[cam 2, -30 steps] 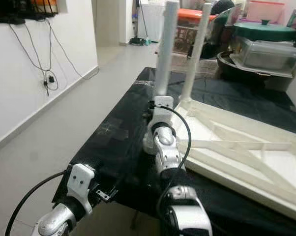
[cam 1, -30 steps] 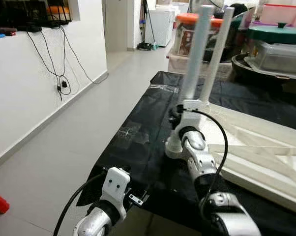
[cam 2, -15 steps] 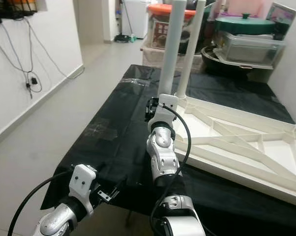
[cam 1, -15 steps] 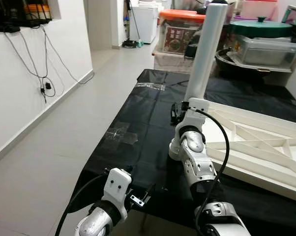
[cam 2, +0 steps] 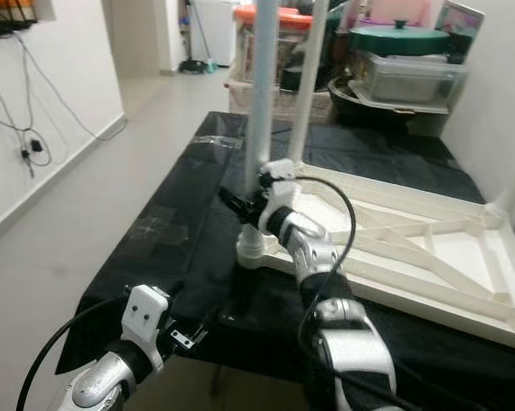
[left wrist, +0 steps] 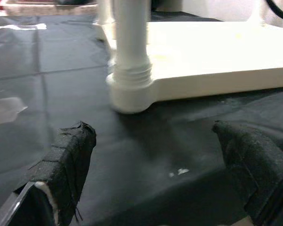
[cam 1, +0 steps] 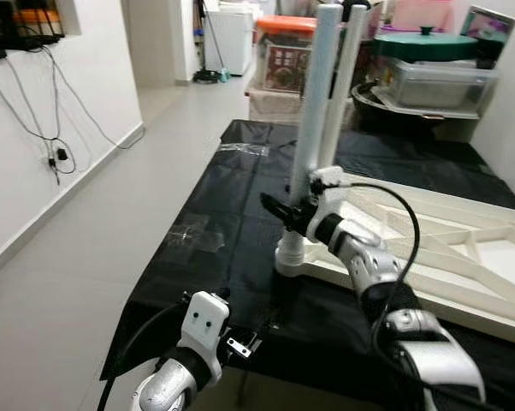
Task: Building children table
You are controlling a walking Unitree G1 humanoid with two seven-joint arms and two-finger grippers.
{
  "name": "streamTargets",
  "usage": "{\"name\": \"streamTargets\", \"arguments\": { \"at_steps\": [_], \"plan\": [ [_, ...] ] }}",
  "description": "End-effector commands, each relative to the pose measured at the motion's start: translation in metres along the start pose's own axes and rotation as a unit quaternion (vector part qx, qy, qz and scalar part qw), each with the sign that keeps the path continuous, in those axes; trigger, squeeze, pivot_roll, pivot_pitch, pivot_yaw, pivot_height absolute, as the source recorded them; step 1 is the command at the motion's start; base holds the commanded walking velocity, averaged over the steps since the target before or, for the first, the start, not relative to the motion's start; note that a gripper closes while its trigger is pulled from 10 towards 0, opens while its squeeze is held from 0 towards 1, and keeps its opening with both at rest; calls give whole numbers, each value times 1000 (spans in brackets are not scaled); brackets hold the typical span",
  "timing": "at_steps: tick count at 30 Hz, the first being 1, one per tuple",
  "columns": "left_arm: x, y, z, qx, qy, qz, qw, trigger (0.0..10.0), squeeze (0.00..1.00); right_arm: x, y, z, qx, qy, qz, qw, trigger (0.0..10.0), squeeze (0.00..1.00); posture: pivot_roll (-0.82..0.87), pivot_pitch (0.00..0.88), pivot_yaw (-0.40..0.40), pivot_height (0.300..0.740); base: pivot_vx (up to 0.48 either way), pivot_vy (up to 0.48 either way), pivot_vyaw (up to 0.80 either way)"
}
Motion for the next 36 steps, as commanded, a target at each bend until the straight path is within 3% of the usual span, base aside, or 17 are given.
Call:
{"name": "streamTargets", "arguments": {
  "at_steps": [1,7,8,12,15,16,17,20,22,24,25,27,28,29,31,32,36],
  "plan": [
    [0,-2,1,5,-3,-4,1000,10000,0,18,-5,-40,-1,112,-19,994,10000,0,178,0,-73,740,0,0,0],
    [0,-2,1,4,-1,-3,1000,10000,0,18,-5,-62,9,205,-21,979,10000,0,189,0,-82,740,0,0,0],
    [0,-2,1,4,-1,-3,1000,10000,0,19,-6,-67,8,220,-22,975,0,0,188,0,-80,740,0,0,0],
    [0,-2,1,3,0,-2,1000,10000,0,23,-6,-64,3,196,-16,980,0,0,190,0,-84,740,0,0,0],
    [0,-1,1,3,1,0,1000,10000,0,26,-7,-47,3,114,0,993,0,0,186,0,-84,740,0,0,0],
    [1,-1,1,3,2,0,1000,10000,0,26,-10,-31,0,42,0,999,0,0,182,0,-81,740,0,0,0],
    [1,-1,1,3,2,0,1000,10000,0,26,-10,-31,0,42,0,999,0,0,182,0,-81,740,0,0,0],
    [1,-1,0,3,3,1,1000,10000,0,20,-16,-2,-1,-79,-8,997,0,0,178,0,-80,740,0,0,0],
    [1,-1,-1,2,3,1,1000,10000,0,-9,-24,47,8,-286,-23,958,0,0,164,0,-69,740,0,0,0],
    [1,-1,-1,2,3,1,1000,10000,0,-9,-24,47,8,-286,-23,958,0,0,164,0,-69,740,0,0,0],
    [1,-1,-2,2,3,1,1000,10000,0,-32,-28,68,10,-385,-31,922,0,0,161,0,-67,740,0,0,0],
    [1,-1,-2,2,3,1,1000,10000,0,-32,-28,68,10,-385,-31,922,0,0,161,0,-67,740,0,0,0],
    [2,-1,-3,2,3,1,1000,10000,0,-56,-28,77,14,-484,-22,875,0,0,150,0,-62,740,0,0,0],
    [2,-1,-3,2,3,1,1000,10000,0,-56,-28,77,14,-484,-22,875,0,0,150,0,-62,740,0,0,0],
    [4,-1,-4,3,3,0,1000,10000,0,-84,-26,72,27,-582,3,813,0,0,154,0,-64,740,0,0,0],
    [4,-1,-4,4,3,0,1000,10000,0,-85,-25,65,36,-595,12,803,0,0,155,0,-63,740,0,0,0],
    [4,-1,-4,4,4,1,1000,10000,0,-78,-24,60,42,-590,18,806,0,0,154,0,-64,740,0,0,0]
  ]
}}
Point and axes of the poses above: a point about 5 cm out from each wrist's last joint towards the gripper, its own x axis pointing out of the wrist towards the gripper, its own y axis along the axis of the wrist's last joint, z = x × y, the point moved 6 cm from there along x, pointing out of the wrist towards the gripper, and after that the axes turned 9 degrees about -x, right-handed, at the moved point
